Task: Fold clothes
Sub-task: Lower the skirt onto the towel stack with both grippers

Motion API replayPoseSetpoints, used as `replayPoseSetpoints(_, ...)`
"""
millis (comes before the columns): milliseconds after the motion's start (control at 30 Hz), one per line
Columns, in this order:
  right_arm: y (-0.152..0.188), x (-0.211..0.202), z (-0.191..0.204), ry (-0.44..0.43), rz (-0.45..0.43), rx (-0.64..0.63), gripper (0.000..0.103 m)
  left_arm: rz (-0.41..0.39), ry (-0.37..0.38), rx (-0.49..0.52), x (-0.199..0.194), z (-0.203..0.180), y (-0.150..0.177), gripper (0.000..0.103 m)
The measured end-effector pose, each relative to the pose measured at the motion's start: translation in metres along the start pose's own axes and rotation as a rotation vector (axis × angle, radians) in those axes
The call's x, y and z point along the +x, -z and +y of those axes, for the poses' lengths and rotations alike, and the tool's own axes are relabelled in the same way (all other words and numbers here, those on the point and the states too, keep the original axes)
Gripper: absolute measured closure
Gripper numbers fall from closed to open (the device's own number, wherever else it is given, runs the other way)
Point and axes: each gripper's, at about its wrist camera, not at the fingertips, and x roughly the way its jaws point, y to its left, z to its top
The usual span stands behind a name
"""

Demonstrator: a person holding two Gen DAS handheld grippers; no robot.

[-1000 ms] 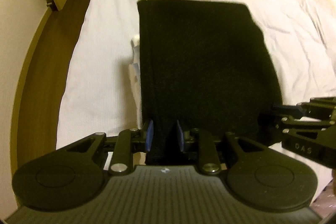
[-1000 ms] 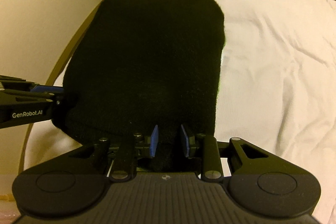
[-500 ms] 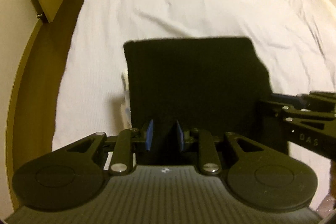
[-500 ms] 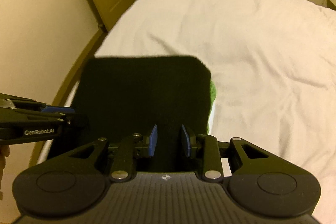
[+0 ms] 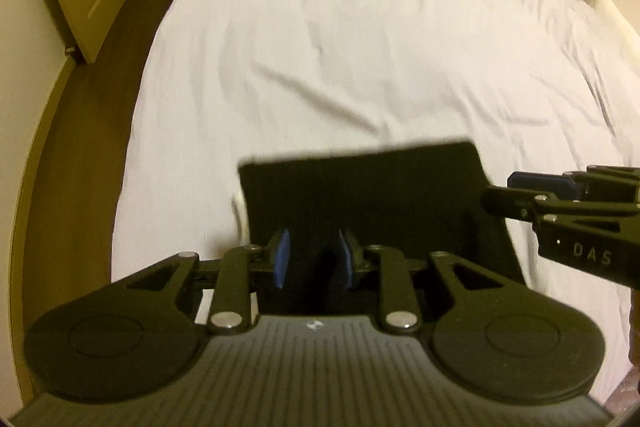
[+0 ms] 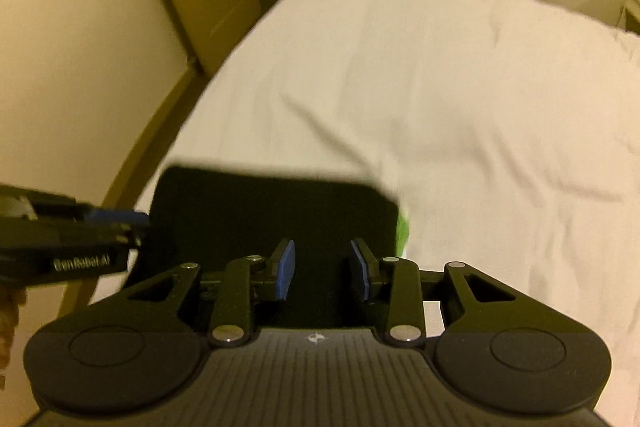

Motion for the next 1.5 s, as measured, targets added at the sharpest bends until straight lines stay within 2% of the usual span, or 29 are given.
replayPoseSetpoints(67, -0.009, 0.018, -0.005, 0.021, 0.022, -0.004, 0.067, 0.001, -0.006, 0.003, 0.009, 0.0, -0.01, 0.08)
replayPoseSetpoints(167, -0.006, 0.043, -0.015, 0.007, 0.084, 0.014, 0.067, 0.056, -0.029, -0.003, 0.036, 0.006, -0.012, 0.082)
replayPoseSetpoints(300, -0.001, 0.064, -0.017, 0.001, 0.101, 0.04, 0.067, 0.065, -0.045, -0.002, 0.05, 0.011, -0.003, 0.084)
replayPoseSetpoints(400, 0.009, 0.063, -0.013, 0.027, 0.092, 0.02, 0.067, 0.065, -0.049, -0.002, 0.054, 0.013, 0.001, 0.084)
replayPoseSetpoints(533, 0.006, 0.072, -0.009, 0.04, 0.084, 0.01, 0.067, 0.064, -0.048, -0.01, 0.057, 0.015, -0.002, 0.084)
replayPoseSetpoints(633, 0.011, 0.053, -0.012, 0.035, 0.077, 0.004, 0.066, 0.046, -0.053, -0.013, 0.048, 0.012, 0.0, 0.084)
replayPoseSetpoints(800, 0.023, 0.003, -0.022, -0.045, 0.013, 0.058, 0.065, -0.004, -0.022, -0.026, 0.009, 0.004, 0.022, 0.084)
replayPoseSetpoints(900, 0.048, -0.03, -0.021, -0.072, 0.007, 0.04, 0.065, 0.001, 0.011, -0.021, -0.017, -0.002, 0.051, 0.084)
replayPoseSetpoints(1033, 0.094, -0.058, -0.017, -0.099, 0.05, 0.036, 0.065, 0.045, 0.033, -0.019, -0.037, -0.006, 0.091, 0.084)
replayPoseSetpoints(1133, 0.127, -0.058, -0.011, -0.094, 0.117, 0.041, 0.065, 0.069, 0.031, -0.009, -0.036, -0.008, 0.113, 0.084)
replayPoseSetpoints(1200, 0.144, -0.051, -0.004, -0.08, 0.126, -0.002, 0.064, 0.069, 0.011, 0.008, -0.03, -0.01, 0.123, 0.083)
replayPoseSetpoints(1300, 0.158, -0.039, 0.009, -0.061, 0.133, -0.06, 0.062, 0.055, -0.017, 0.017, -0.024, -0.011, 0.134, 0.083)
replayPoseSetpoints(1500, 0.164, -0.036, 0.014, -0.06, 0.116, -0.076, 0.059, 0.019, -0.027, -0.005, -0.024, -0.007, 0.143, 0.084)
